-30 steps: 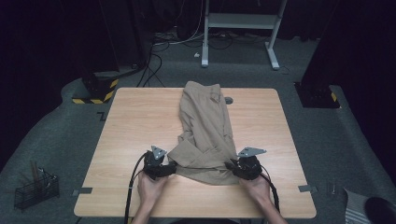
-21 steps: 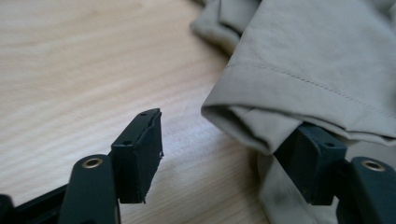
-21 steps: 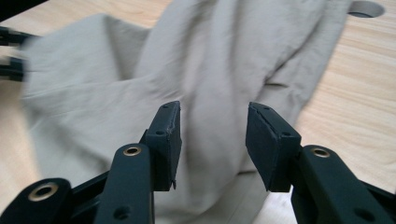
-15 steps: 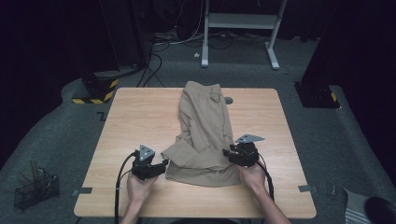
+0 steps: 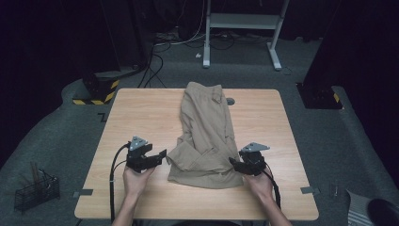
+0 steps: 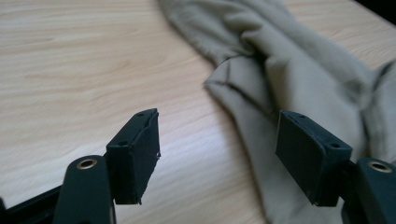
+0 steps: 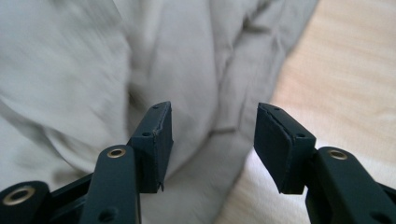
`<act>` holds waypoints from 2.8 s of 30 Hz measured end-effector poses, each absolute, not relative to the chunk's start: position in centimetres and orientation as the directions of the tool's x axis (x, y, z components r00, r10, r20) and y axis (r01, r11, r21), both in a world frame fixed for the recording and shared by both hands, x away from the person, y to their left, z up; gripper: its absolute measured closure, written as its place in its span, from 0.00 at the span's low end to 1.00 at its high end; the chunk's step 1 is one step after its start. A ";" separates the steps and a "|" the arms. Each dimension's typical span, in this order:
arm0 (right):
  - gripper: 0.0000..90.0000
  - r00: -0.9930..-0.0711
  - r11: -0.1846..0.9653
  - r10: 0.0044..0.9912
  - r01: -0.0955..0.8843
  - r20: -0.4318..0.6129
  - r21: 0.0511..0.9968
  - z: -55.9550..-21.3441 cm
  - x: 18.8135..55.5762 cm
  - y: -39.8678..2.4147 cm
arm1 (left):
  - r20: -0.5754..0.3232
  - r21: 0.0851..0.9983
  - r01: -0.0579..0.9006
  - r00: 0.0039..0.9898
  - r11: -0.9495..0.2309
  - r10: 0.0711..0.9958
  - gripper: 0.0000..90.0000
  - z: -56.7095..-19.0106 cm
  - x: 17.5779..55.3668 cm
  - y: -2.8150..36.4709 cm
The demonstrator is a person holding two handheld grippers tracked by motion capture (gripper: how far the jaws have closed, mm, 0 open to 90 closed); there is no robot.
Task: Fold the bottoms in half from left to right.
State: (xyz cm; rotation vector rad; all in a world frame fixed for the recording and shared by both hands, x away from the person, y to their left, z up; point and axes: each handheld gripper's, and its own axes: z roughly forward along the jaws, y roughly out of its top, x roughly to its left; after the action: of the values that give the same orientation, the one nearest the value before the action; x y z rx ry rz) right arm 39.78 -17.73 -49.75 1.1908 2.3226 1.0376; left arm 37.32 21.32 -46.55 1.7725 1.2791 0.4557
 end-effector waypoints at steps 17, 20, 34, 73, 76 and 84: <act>0.61 -0.721 0.407 0.688 0.480 0.084 0.777 -48.4 41.3 -12.0 | -0.098 0.730 0.629 0.483 -0.267 0.870 0.39 -49.3 41.3 16.6; 0.63 -0.744 0.426 0.660 0.481 0.100 0.766 -48.5 41.4 -11.3 | -0.088 0.706 0.634 0.520 -0.315 0.850 0.55 -50.0 40.9 15.7; 0.69 -0.758 0.518 0.648 0.512 0.076 0.685 -51.1 37.3 -14.5 | -0.134 0.668 0.654 0.574 -0.354 0.808 0.91 -50.3 36.5 17.1; 0.80 -0.693 0.477 0.720 0.529 0.033 0.702 -50.0 38.9 -19.0 | -0.079 0.685 0.669 0.462 -0.289 0.883 0.42 -51.5 40.4 16.1; 0.62 -0.645 0.414 0.762 0.543 0.048 0.731 -49.6 38.2 -19.6 | -0.080 0.715 0.632 0.499 -0.299 0.863 0.43 -50.9 39.0 15.7; 0.81 -0.611 0.385 0.788 0.585 0.076 0.714 -50.0 38.7 -20.0 | -0.014 0.710 0.592 0.553 -0.381 0.833 0.47 -51.7 36.0 13.7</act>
State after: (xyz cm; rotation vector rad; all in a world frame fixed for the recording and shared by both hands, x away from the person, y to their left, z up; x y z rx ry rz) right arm 38.67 -19.96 -50.01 1.2090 2.3714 1.0519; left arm 36.03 13.75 -51.70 2.1116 1.1400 0.4578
